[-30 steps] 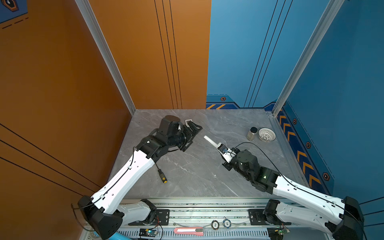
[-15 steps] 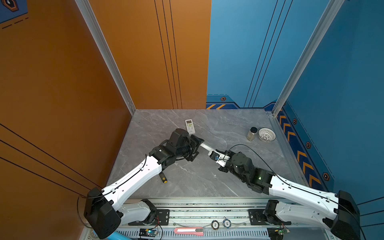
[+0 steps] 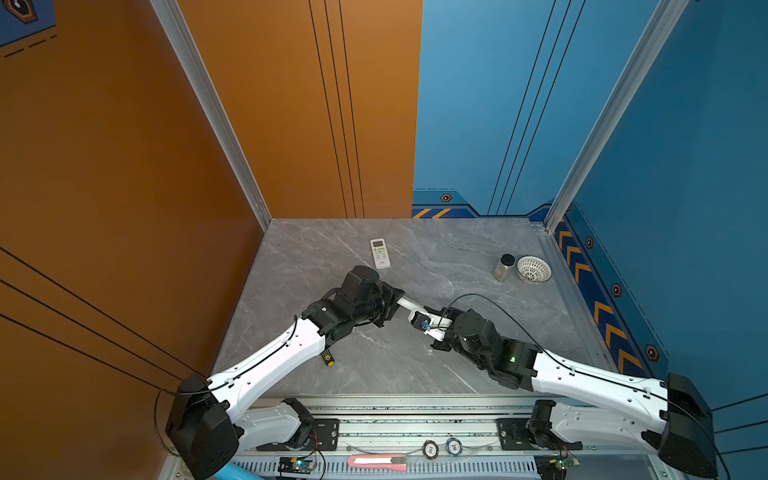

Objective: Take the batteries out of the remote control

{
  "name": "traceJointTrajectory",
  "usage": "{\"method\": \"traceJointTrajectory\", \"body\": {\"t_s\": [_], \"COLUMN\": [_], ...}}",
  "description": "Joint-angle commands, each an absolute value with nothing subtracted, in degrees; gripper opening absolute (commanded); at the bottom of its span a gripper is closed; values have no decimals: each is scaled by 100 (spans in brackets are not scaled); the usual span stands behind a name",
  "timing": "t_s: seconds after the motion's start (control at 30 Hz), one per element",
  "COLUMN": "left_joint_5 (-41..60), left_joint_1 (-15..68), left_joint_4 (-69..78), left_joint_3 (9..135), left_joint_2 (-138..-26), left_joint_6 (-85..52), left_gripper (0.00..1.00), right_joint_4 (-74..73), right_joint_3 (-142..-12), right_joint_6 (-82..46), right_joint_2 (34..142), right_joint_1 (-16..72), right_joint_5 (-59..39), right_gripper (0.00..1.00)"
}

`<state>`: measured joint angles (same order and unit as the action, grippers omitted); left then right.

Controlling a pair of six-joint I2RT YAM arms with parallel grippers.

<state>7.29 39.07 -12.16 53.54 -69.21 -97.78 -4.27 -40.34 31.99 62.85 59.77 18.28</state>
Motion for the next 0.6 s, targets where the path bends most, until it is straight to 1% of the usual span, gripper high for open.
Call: {"method": "traceJointTrajectory", "body": {"t_s": [0.0,0.07,0.1,0.17,0.27,0.3,0.33,0.37,0.4,0.43,0.5,0.53,0.57], "left_joint_5": [642,620,597,498,289,192,59,-59,-197,-342,-705,-849,-874], "left_joint_1": [3896,3876,3859,3807,3592,3528,3447,3372,3281,3184,3105,3086,3068], "left_joint_4": [-884,-881,-856,-844,-886,-860,-766,-631,-436,-112,120,662,1415], "left_joint_3": [5199,5183,5168,5120,5041,4990,4909,4828,4691,4523,4209,3898,3555], "left_joint_2": [-6873,-6855,-6831,-6758,-6607,-6549,-6473,-6413,-6325,-6233,-6032,-5913,-5852], "left_joint_6": [-9837,-9860,-9866,-9916,-9875,-9834,-9721,-9555,-9278,-8888,-8315,-8007,-7654], "left_gripper": [20,15,12,10,8,7,1,0,0,0,0,0,0], "right_joint_4": [-353,-186,-60,250,1019,1223,1372,1413,1301,985,507,465,541], "right_joint_3": [-4197,-4227,-4259,-4397,-4720,-4799,-4868,-4869,-4849,-4789,-4781,-4888,-4997], "right_joint_6": [3241,3202,3166,2937,2186,1867,1442,1107,478,-326,-1732,-2643,-3343], "right_joint_2": [6126,6007,5942,5775,5424,5315,5194,5125,5034,4994,5073,5201,5350], "right_joint_1": [6037,6046,6053,6082,6091,6091,6088,6092,6097,6094,6010,5822,5549], "right_joint_5": [1723,1565,1462,1242,543,275,-11,-310,-618,-612,-203,126,118], "right_gripper": [23,50,60,75,88,91,94,96,97,99,100,100,100]}}
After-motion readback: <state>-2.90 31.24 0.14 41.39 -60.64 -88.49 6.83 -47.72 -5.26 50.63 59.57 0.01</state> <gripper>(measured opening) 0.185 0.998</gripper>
